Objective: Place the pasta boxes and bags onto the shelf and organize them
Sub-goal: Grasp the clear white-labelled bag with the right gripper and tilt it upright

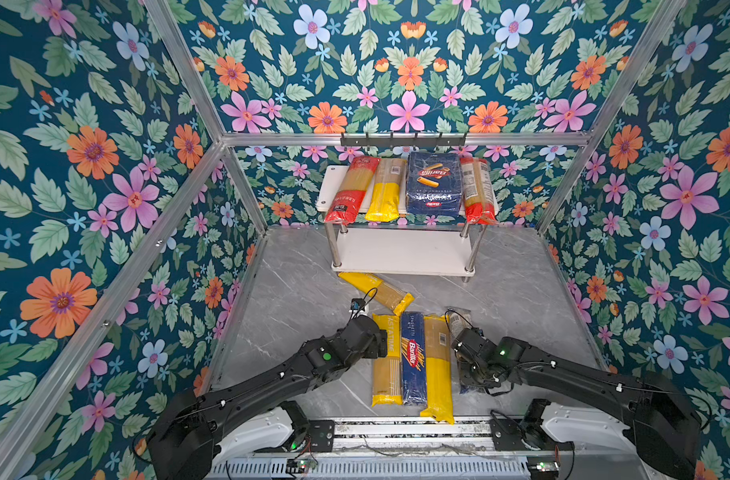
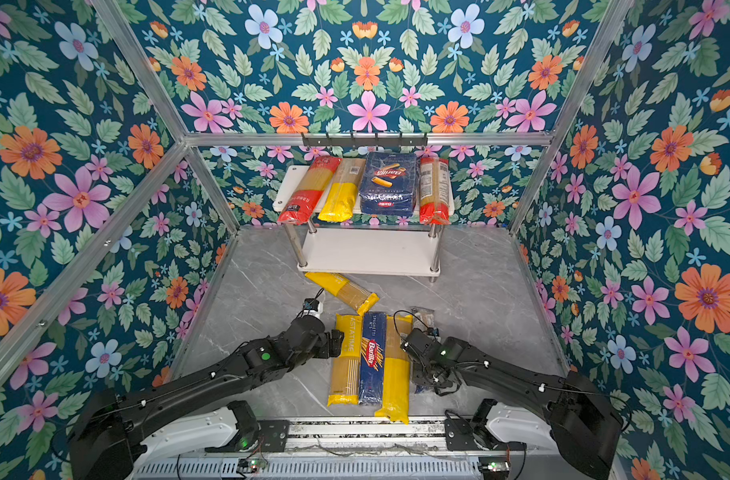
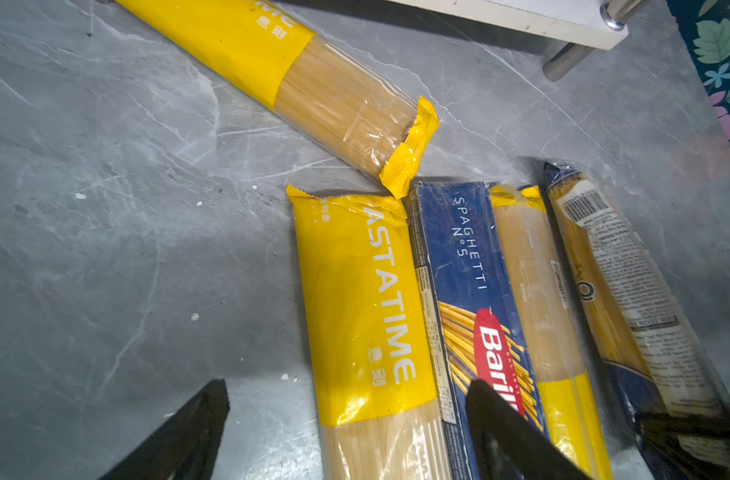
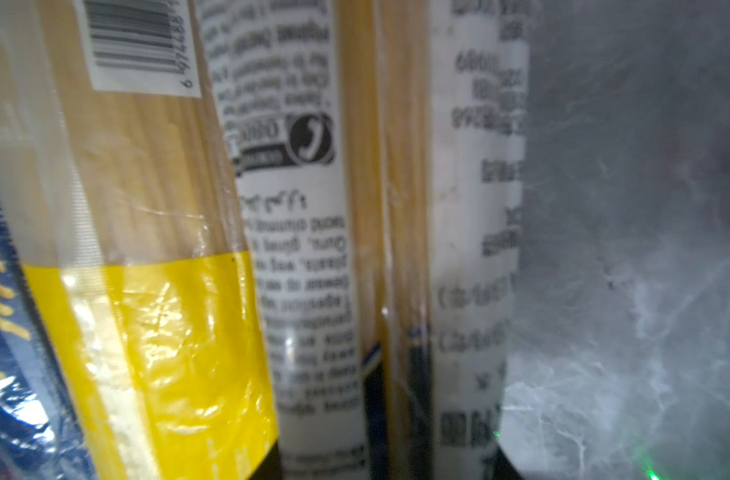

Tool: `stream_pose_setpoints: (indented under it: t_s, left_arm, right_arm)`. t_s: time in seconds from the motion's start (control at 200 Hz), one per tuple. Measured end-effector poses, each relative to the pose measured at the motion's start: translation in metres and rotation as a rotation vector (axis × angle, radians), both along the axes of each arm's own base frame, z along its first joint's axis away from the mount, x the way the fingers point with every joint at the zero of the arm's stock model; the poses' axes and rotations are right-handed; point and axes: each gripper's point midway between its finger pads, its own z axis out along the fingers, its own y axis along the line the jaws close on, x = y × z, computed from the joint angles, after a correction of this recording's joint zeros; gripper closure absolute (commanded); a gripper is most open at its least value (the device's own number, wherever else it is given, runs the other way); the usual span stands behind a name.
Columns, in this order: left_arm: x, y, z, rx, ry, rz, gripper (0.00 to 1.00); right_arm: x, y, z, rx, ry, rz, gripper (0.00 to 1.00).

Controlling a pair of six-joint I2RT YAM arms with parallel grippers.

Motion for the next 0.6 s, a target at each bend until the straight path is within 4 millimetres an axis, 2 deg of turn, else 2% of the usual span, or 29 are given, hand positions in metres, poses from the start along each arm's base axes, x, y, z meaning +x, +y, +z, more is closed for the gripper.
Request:
stream_pose_setpoints:
  t_s: [0.6]
  left_arm:
    - [0.008,-0.003,0.01,0.027,-0.012,0.014,0.08]
  right_arm:
    - [0.03,0.014,0.042,0.039,-0.164,0.047,1.0]
